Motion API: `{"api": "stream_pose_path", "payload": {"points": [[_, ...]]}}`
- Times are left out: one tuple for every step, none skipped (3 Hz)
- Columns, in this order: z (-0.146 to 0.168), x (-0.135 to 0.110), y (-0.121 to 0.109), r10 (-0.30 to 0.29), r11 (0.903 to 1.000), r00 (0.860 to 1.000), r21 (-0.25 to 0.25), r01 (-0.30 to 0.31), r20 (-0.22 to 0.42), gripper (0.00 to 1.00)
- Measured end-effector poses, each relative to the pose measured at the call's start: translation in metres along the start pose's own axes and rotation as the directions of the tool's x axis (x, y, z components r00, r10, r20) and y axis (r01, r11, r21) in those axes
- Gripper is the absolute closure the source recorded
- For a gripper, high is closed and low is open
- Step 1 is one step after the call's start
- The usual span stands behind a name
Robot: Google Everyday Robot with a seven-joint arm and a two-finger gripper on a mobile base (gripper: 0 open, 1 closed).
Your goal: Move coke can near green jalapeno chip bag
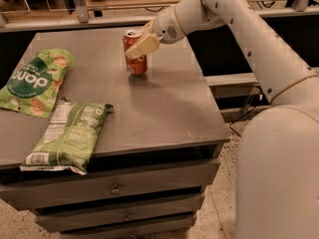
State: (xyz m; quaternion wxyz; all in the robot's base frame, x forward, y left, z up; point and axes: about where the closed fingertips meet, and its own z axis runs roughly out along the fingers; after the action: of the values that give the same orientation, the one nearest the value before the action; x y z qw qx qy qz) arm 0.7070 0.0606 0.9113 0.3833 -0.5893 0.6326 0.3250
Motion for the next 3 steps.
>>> {"api": "stream_pose_path", "payload": {"points": [[0.021,-0.011,0.046,-0.005,0.9976,0.998,-0.07,0.001,-0.057,1.0],[0.043,0.002,0.075,0.006,0.9927,0.995,-0.119,-0.018,-0.101,1.0],[0.04,-0.002,0.075,0.006,0.9927,0.995,-0.119,-0.018,-0.101,0.83]]}}
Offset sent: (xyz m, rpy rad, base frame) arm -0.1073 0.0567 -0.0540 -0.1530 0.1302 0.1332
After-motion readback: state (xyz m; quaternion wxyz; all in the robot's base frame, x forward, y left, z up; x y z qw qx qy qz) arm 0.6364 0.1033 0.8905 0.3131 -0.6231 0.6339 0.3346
